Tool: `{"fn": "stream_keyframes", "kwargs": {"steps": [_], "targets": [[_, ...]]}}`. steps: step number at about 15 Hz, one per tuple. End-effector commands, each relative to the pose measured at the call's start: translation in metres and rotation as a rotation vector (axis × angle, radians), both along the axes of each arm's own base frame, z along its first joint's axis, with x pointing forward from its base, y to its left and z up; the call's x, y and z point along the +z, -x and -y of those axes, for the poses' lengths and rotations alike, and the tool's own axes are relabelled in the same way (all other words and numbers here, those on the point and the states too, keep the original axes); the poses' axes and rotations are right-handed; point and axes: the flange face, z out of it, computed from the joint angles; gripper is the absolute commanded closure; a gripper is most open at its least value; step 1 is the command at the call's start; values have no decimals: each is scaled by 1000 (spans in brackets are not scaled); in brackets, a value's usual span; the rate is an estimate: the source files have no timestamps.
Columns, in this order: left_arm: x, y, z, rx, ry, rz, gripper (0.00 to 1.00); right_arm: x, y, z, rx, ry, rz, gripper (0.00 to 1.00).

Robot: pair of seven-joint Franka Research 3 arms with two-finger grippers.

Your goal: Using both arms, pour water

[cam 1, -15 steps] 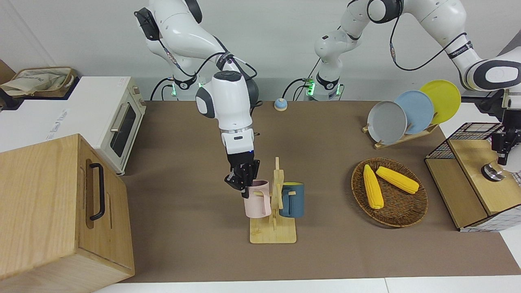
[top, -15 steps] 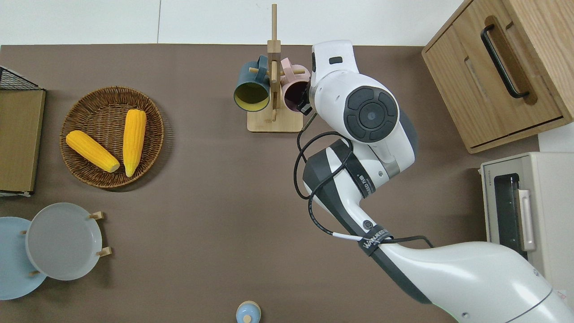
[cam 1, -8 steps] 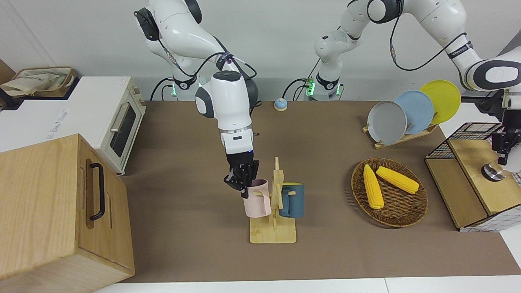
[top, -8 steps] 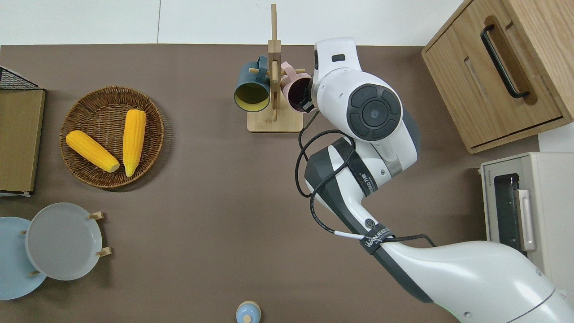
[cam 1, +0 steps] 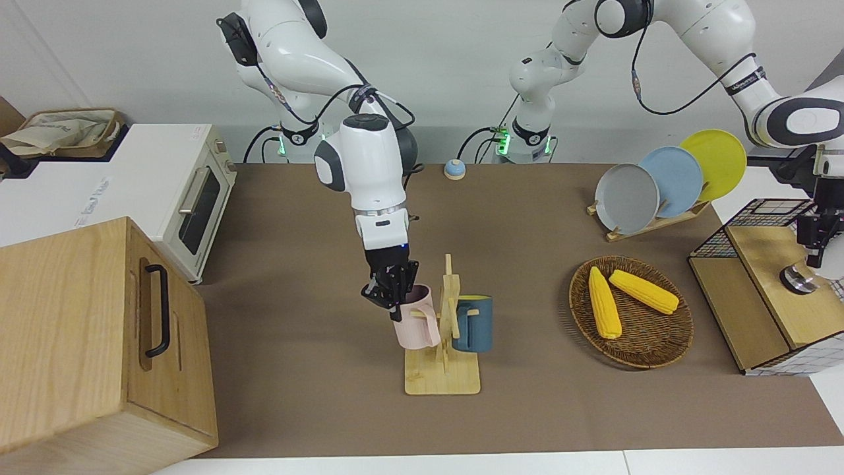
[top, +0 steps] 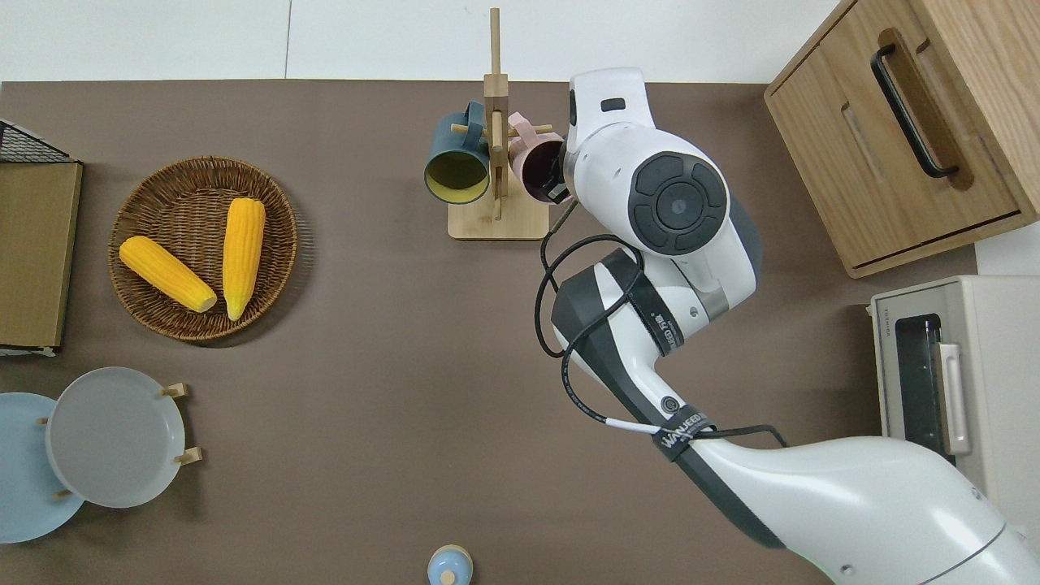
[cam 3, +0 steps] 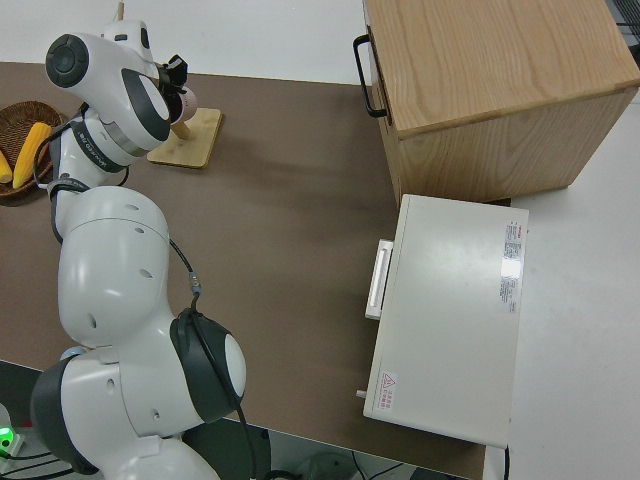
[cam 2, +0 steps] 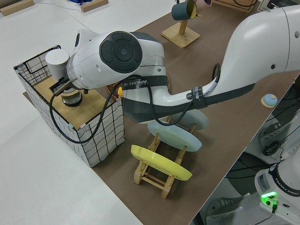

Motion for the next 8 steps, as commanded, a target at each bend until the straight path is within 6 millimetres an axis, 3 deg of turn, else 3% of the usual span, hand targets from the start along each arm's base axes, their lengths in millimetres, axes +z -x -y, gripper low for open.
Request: {"fn": "stream_keyframes", "kwargs": {"steps": [1,8], "targets": [[13,-7,2,16,7,34,1000,0,-1,-1,10,2,1,950],[22,-6,4,25,14,37,1000,16,1,4,7,1,19,955]]}}
